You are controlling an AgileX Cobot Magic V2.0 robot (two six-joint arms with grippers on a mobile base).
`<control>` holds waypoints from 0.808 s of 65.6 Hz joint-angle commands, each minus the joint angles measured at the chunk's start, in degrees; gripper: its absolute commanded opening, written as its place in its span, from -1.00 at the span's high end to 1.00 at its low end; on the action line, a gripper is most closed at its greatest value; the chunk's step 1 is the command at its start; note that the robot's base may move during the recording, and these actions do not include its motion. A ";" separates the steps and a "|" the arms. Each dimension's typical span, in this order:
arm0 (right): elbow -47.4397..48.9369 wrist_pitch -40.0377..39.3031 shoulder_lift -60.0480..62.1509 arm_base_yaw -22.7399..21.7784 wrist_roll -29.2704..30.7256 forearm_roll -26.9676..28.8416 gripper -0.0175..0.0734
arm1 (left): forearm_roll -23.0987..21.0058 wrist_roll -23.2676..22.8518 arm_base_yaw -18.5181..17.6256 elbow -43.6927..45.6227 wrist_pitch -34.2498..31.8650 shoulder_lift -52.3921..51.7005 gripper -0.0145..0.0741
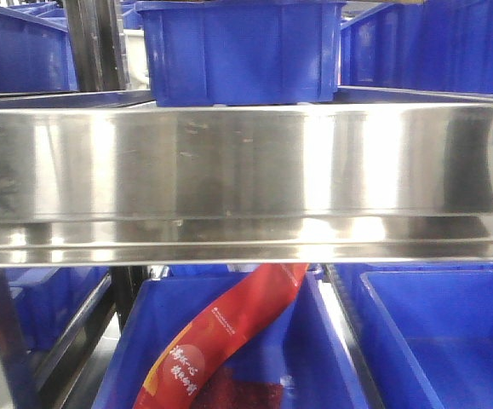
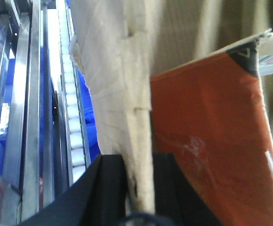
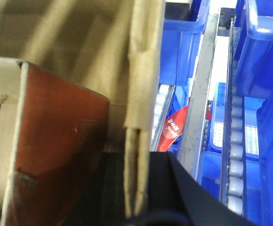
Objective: Stack two boxes on right shelf middle
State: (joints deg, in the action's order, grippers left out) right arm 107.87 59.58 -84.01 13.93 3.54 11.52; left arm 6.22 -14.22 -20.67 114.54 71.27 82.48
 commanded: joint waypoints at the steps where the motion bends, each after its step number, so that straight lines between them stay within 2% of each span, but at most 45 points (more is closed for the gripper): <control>1: 0.67 -3.50 0.05 -0.60 0.58 -2.85 0.95 | -0.37 0.09 0.28 0.78 -1.98 -1.25 0.92; 53: 0.67 -3.50 0.05 -0.60 0.58 -2.85 0.95 | -0.37 0.09 0.28 0.78 -1.98 -1.25 0.92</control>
State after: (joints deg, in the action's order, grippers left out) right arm 107.87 59.58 -84.01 13.93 3.54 11.52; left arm 6.22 -14.22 -20.67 114.54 71.27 82.48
